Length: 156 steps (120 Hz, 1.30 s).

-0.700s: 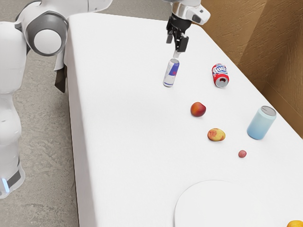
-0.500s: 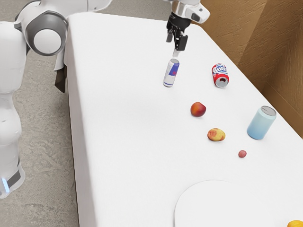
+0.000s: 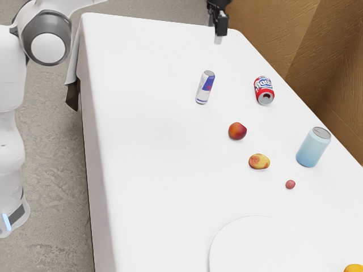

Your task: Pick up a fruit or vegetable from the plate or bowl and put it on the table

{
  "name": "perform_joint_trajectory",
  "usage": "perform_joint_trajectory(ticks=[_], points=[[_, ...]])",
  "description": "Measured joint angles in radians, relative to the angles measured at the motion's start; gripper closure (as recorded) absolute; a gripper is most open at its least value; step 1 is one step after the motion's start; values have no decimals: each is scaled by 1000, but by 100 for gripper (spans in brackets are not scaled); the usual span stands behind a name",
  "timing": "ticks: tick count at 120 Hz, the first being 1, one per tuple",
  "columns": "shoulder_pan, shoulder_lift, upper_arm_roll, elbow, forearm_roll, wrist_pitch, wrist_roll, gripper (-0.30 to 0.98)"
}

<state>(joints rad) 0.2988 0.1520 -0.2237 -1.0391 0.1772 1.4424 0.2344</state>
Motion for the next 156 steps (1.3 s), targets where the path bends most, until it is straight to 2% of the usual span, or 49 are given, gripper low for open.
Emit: perform_joint_trajectory(ticks=[41,59,73,86,96,123,141,156], points=[[-30,11,2,-37,3,-1,36,0],[-197,65,3,-120,-3,-2,-11,0],[-268,183,3,-142,-13,55,-53,0],[-296,205,4,-129,-2,115,-70,0],[-298,262,4,-45,7,144,-58,0],[-318,720,6,546,33,181,38,0],[-309,833,4,639,31,203,92,0],[-311,893,2,660,-10,241,127,0]])
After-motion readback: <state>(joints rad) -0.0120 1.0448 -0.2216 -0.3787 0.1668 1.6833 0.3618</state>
